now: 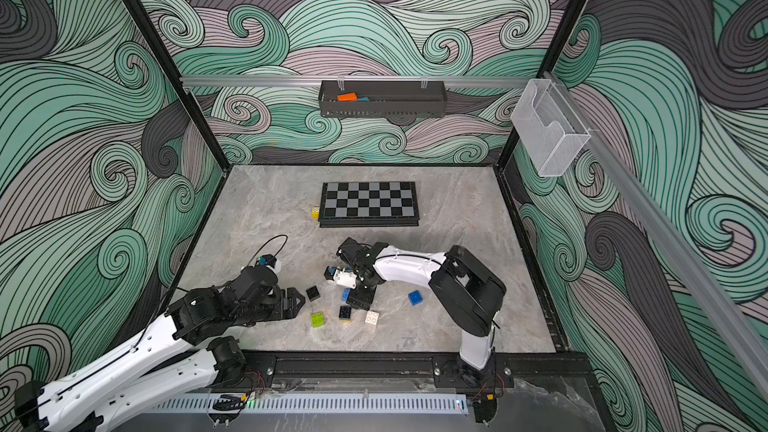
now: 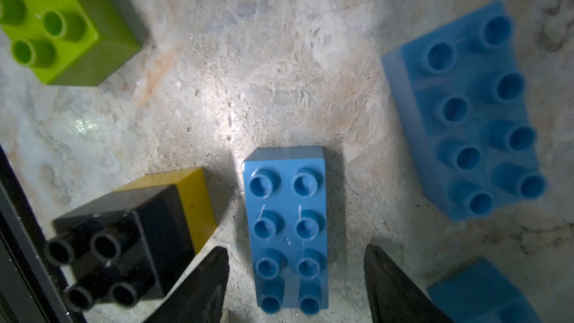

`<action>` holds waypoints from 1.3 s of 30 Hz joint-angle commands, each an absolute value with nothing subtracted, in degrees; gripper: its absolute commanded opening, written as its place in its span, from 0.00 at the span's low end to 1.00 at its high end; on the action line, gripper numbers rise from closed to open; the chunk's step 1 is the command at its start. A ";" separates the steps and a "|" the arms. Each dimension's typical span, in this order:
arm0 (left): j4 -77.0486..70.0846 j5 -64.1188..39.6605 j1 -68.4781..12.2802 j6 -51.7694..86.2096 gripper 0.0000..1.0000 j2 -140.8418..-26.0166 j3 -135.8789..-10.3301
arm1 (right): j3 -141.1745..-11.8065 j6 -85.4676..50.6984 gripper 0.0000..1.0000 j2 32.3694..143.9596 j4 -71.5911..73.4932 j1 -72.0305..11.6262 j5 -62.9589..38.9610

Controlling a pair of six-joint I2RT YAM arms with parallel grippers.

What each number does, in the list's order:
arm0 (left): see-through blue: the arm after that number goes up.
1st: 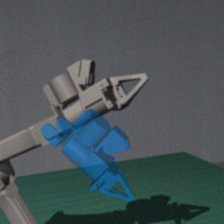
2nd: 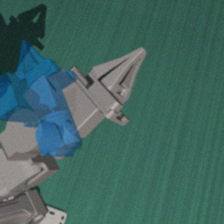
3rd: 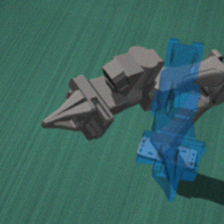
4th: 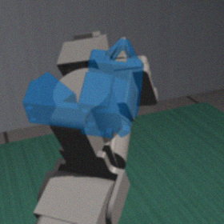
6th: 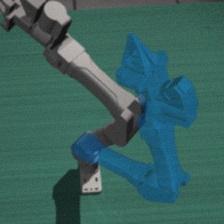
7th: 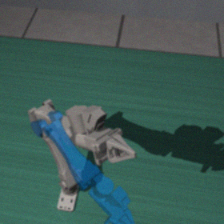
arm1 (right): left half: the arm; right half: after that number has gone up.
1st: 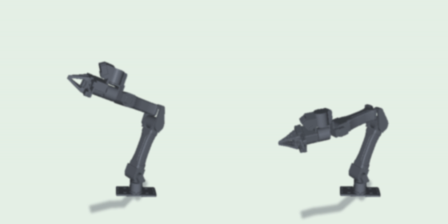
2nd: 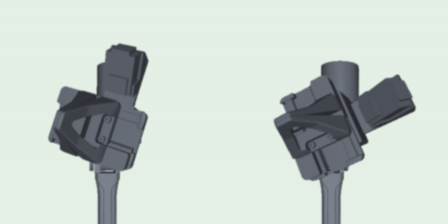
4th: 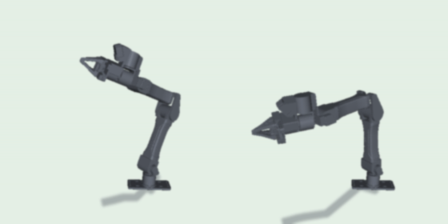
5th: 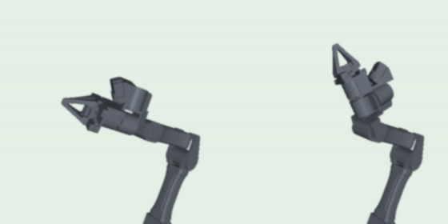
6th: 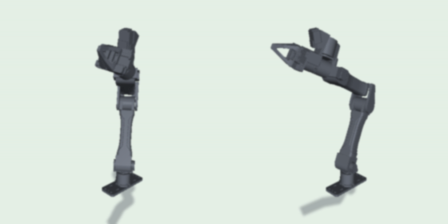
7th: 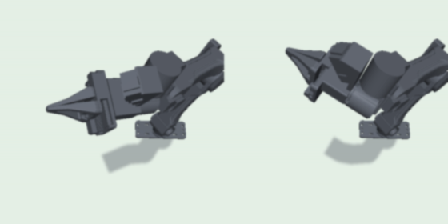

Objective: Assemble a giraffe with lego
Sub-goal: Pick up the lego brick from the center of the board, then adjust the lego brick at the center of the board.

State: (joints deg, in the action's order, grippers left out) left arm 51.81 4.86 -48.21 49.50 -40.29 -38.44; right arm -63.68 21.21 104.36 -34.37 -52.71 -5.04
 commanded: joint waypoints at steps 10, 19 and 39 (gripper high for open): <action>54.32 4.39 -47.11 48.79 0.85 -39.04 -39.20 | -65.74 20.74 0.44 107.13 -32.24 -54.39 -6.53; 53.47 3.49 -47.02 48.33 0.85 -39.66 -38.95 | -63.52 19.88 0.19 100.62 -33.41 -54.62 -2.90; 37.58 -3.85 -47.03 47.24 0.84 -47.53 -30.19 | -61.97 16.04 0.19 79.47 -50.08 -54.49 -1.35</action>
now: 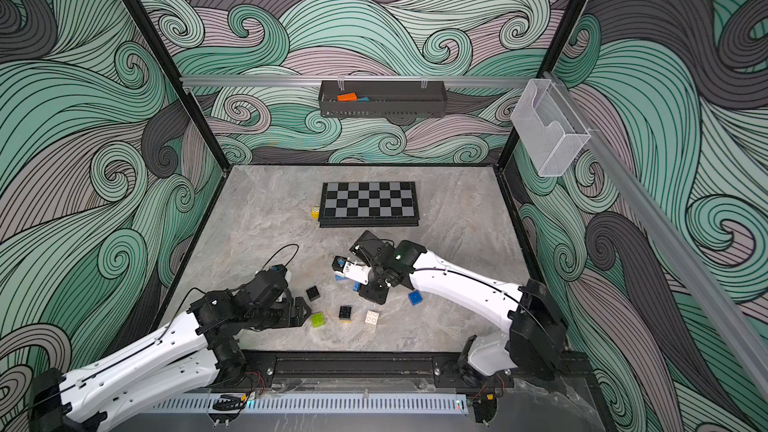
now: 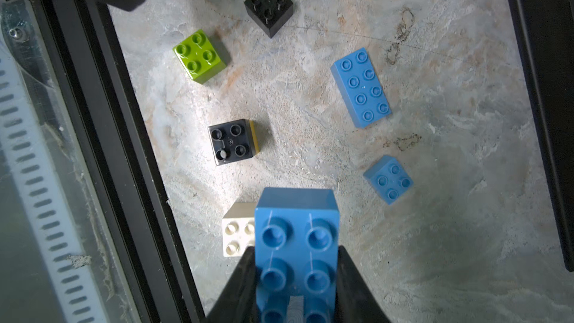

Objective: Assemble a giraffe with lego
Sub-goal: Adjust the lego brick at the center of the board.

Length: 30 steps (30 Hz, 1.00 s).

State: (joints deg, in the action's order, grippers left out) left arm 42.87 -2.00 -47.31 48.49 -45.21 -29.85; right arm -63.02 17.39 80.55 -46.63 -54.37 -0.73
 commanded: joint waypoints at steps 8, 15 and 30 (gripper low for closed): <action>34.16 -6.94 -47.61 44.57 0.65 -62.45 -36.57 | -60.03 10.25 0.19 77.44 -49.04 -54.79 -3.25; 33.20 -6.71 -48.21 41.85 0.61 -67.25 -40.55 | -59.11 9.71 0.19 75.64 -49.42 -54.87 -2.27; 25.53 -10.70 -49.02 42.18 0.38 -76.23 -41.19 | -57.02 7.74 0.22 70.64 -50.19 -54.85 -2.73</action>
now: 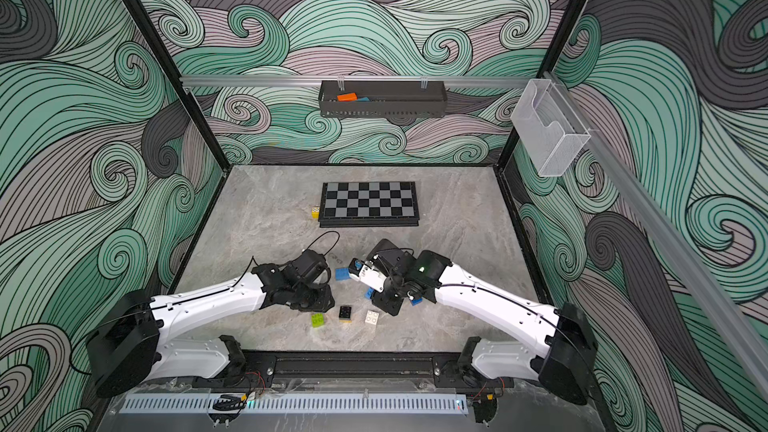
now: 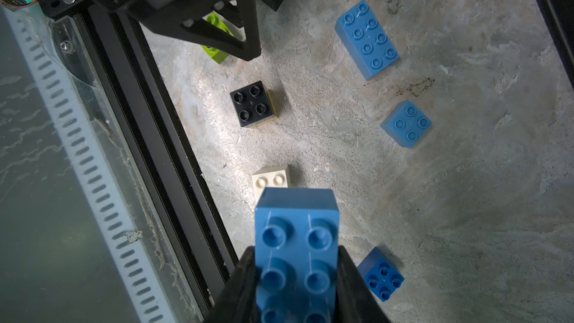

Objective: Assemble a giraffe with lego
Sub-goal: Adjust the lego brick at the center of the board.

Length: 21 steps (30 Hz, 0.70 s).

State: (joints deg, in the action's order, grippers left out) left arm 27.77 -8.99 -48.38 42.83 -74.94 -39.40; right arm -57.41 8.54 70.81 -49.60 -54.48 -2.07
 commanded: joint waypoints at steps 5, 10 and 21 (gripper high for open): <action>25.09 -10.90 -50.33 42.36 0.38 -77.69 -41.99 | -56.70 7.73 0.23 70.19 -50.18 -54.83 -2.65; 25.09 -11.07 -50.71 42.45 0.38 -77.80 -41.97 | -56.71 8.00 0.23 69.61 -50.19 -54.82 -2.12; 22.41 -11.69 -52.56 44.10 0.38 -79.94 -42.08 | -57.02 8.09 0.23 68.76 -50.97 -54.78 -1.67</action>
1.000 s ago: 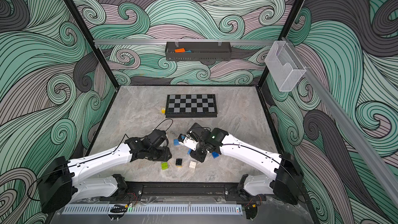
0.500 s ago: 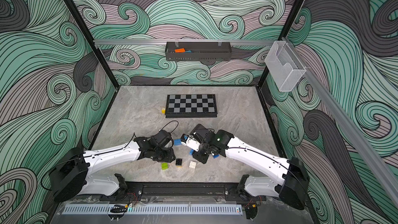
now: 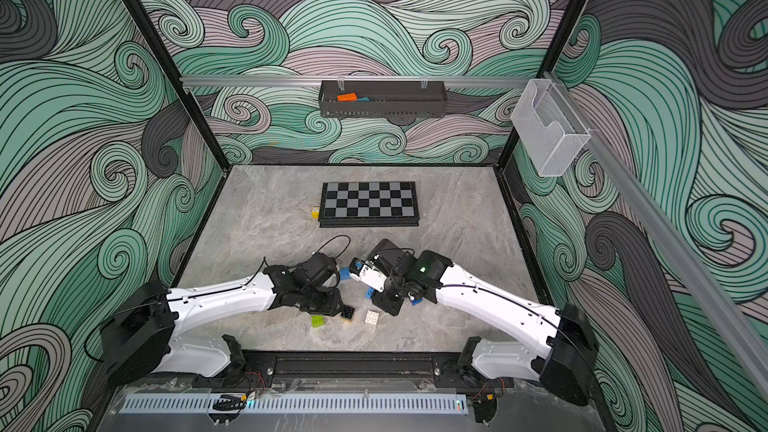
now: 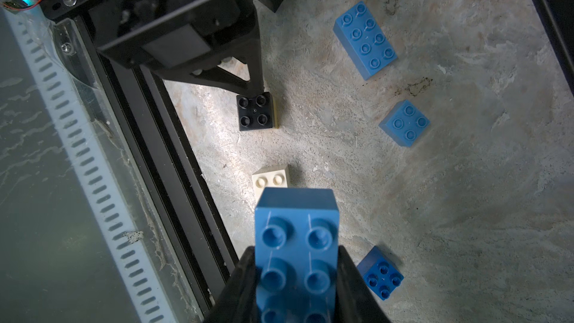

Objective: Assemble a giraffe with lego
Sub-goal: Adjust the lego brick at the center of the board.

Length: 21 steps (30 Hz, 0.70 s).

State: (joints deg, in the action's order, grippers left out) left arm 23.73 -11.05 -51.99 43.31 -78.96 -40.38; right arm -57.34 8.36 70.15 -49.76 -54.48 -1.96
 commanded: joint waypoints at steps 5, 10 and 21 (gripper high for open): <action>21.45 -11.79 -53.25 44.55 0.38 -81.12 -42.95 | -56.62 8.35 0.24 67.81 -51.88 -54.84 -1.42; 21.14 -11.95 -53.61 45.00 0.38 -81.96 -43.48 | -56.44 8.83 0.24 67.34 -52.25 -54.83 -1.26; 28.69 -4.71 -53.23 46.35 0.60 -74.94 -43.91 | -56.58 8.32 0.25 67.53 -51.99 -55.01 -2.95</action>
